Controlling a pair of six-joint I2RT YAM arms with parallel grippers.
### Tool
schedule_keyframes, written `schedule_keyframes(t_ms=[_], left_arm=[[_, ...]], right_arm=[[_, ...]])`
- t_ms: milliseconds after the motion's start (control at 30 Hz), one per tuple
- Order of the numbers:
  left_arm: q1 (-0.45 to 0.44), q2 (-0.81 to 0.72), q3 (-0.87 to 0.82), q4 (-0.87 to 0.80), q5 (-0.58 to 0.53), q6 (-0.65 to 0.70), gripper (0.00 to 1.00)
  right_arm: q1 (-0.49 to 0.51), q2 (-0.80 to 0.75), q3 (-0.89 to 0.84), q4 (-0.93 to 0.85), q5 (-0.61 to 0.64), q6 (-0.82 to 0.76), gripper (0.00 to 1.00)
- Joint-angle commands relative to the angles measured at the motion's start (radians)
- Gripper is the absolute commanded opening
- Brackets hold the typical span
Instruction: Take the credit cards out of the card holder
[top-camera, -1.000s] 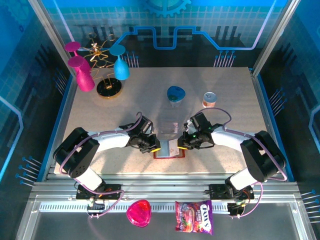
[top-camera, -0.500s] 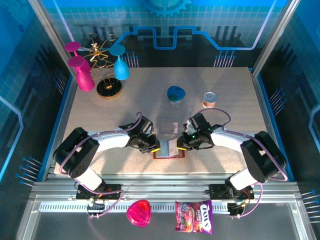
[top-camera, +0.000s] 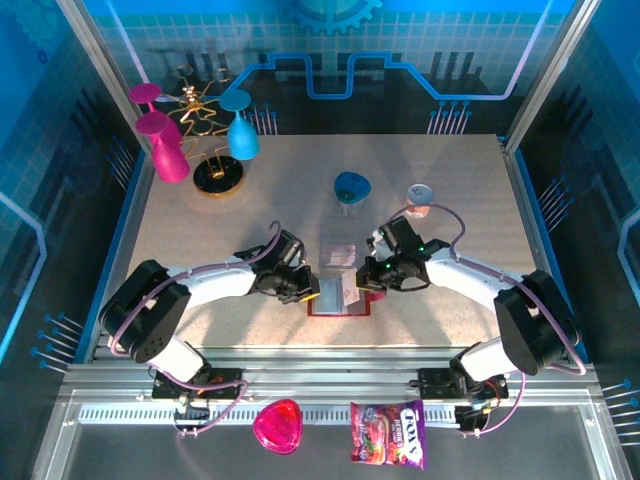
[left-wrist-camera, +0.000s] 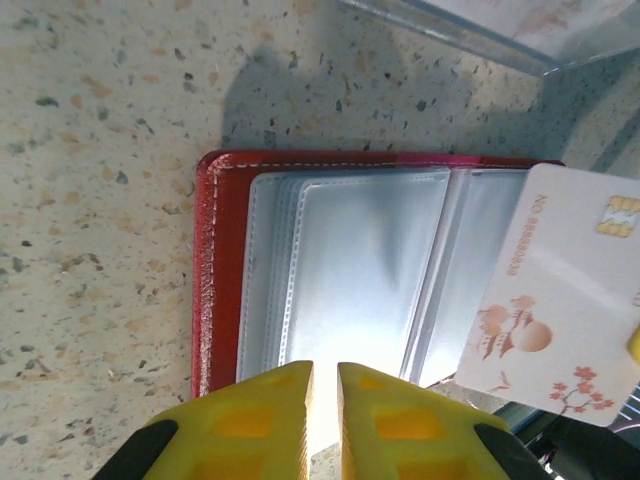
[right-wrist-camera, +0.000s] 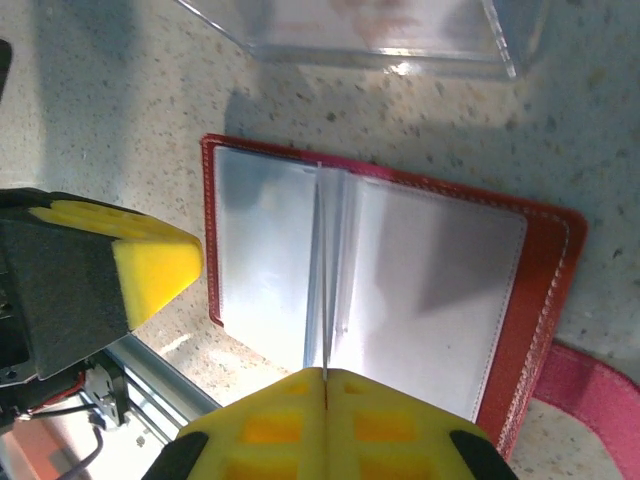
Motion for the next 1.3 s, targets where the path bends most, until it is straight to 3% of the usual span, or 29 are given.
schedule_keyframes(t_ms=[0, 500, 667, 900, 1267], left_arm=[[0.013, -0.05, -0.028, -0.022, -0.029, 0.002, 0.14], [0.052, -0.121, -0.089, -0.004, -0.032, -0.009, 0.14], [0.057, -0.136, -0.094, 0.0, -0.038, -0.01, 0.15], [0.064, -0.149, -0.095, -0.009, -0.038, -0.004, 0.15], [0.072, -0.188, -0.117, -0.019, -0.047, -0.01, 0.15]], right_arm=[[0.002, -0.012, 0.068, -0.125, 0.036, -0.124, 0.0], [0.015, 0.239, 0.544, -0.529, 0.094, -0.916, 0.0], [0.016, 0.349, 0.69, -0.652, 0.123, -1.116, 0.0], [0.03, 0.449, 0.83, -0.738, 0.177, -1.333, 0.0], [0.04, 0.595, 1.052, -0.861, 0.258, -1.452, 0.0]])
